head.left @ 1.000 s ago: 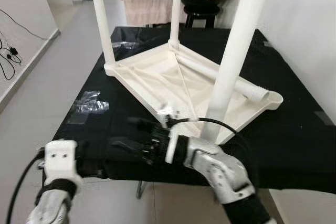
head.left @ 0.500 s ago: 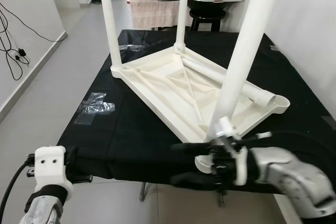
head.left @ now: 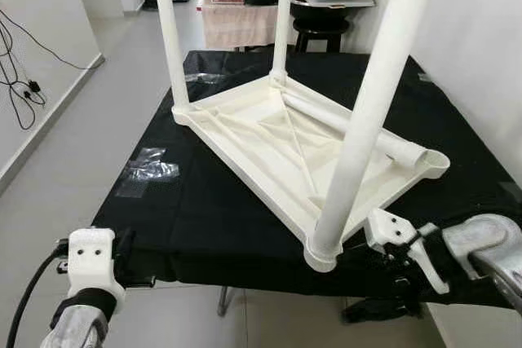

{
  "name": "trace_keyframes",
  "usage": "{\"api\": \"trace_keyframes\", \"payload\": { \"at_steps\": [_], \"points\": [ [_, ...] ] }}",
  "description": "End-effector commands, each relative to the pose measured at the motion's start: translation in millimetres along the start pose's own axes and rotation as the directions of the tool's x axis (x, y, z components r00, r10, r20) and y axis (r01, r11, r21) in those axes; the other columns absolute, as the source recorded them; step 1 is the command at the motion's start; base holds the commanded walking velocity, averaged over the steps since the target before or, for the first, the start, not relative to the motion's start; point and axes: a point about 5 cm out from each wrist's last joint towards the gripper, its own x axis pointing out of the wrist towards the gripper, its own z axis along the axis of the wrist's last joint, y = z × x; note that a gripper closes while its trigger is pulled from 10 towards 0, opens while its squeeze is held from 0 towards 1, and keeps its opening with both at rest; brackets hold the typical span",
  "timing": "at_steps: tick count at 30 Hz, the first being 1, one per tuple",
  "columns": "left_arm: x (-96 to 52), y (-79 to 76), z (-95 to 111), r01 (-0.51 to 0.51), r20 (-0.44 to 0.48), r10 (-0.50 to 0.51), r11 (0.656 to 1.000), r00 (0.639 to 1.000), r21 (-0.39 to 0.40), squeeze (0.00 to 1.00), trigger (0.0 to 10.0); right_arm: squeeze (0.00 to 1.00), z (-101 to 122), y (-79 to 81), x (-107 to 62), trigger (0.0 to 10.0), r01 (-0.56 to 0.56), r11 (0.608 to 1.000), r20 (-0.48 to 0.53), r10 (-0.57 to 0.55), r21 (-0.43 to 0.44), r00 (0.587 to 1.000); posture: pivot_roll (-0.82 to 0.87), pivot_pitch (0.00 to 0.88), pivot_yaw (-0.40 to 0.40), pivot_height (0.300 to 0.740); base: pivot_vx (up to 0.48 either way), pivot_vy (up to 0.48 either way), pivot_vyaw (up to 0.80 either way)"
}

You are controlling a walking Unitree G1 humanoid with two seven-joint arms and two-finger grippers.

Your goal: Building children table

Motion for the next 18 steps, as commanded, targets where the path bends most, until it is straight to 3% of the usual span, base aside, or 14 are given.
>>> {"api": "trace_keyframes", "payload": {
  "at_steps": [1,4,8,11,13,15,18],
  "points": [
    [-1.6,-3.4,-1.2,0.019,-0.002,-0.019,1.0,1.0,-0.009,0.0,10.0,0.0,1.4,-9.5,-0.1,10.0,0.069,0.997,-0.036,-0.071,-0.042,0.997,0.04,0.052,-0.024,0.74,0.0,0.0,0.0],
    [-2.0,-11.8,-0.7,0.055,0.001,-0.055,0.998,0.998,-0.014,0.0,10.0,0.0,16.7,-26.0,4.4,10.0,0.18,0.98,0.028,-0.178,-0.089,0.984,0.04,0.051,-0.022,0.74,0.0,0.0,0.0],
    [-2.1,-15.7,0.1,0.074,0.004,-0.074,0.997,0.997,-0.002,0.0,10.0,0.0,31.9,-30.9,8.9,10.0,0.22,0.968,0.11,-0.208,-0.117,0.972,0.04,0.051,-0.019,0.74,0.0,0.0,0.0],
    [-1.7,-16.3,1.3,0.08,0.008,-0.08,0.997,0.997,0.003,0.0,10.0,0.0,45.1,-27.4,13.8,10.0,0.203,0.966,0.188,-0.172,-0.16,0.967,0.04,0.05,-0.018,0.74,0.0,0.0,0.0],
    [-1.3,-16.3,1.7,0.086,0.009,-0.086,0.996,0.996,0.006,0.0,10.0,0.0,74.0,-14.2,26.1,10.0,0.127,0.971,0.365,-0.047,-0.2,0.93,0.04,0.051,-0.013,0.74,0.0,0.0,0.0],
    [-1.3,-16.3,1.7,0.086,0.009,-0.086,0.996,0.996,0.006,0.0,10.0,0.0,74.0,-14.2,26.1,10.0,0.127,0.971,0.365,-0.047,-0.2,0.93,0.04,0.051,-0.013,0.74,0.0,0.0,0.0],
    [-0.7,-16.4,2.0,0.09,0.01,-0.09,0.996,0.996,0.007,0.0,10.0,0.0,94.8,-9.9,39.0,10.0,0.122,0.967,0.461,-0.005,-0.224,0.887,0.04,0.051,-0.011,0.74,0.0,0.0,0.0]
  ]
}}
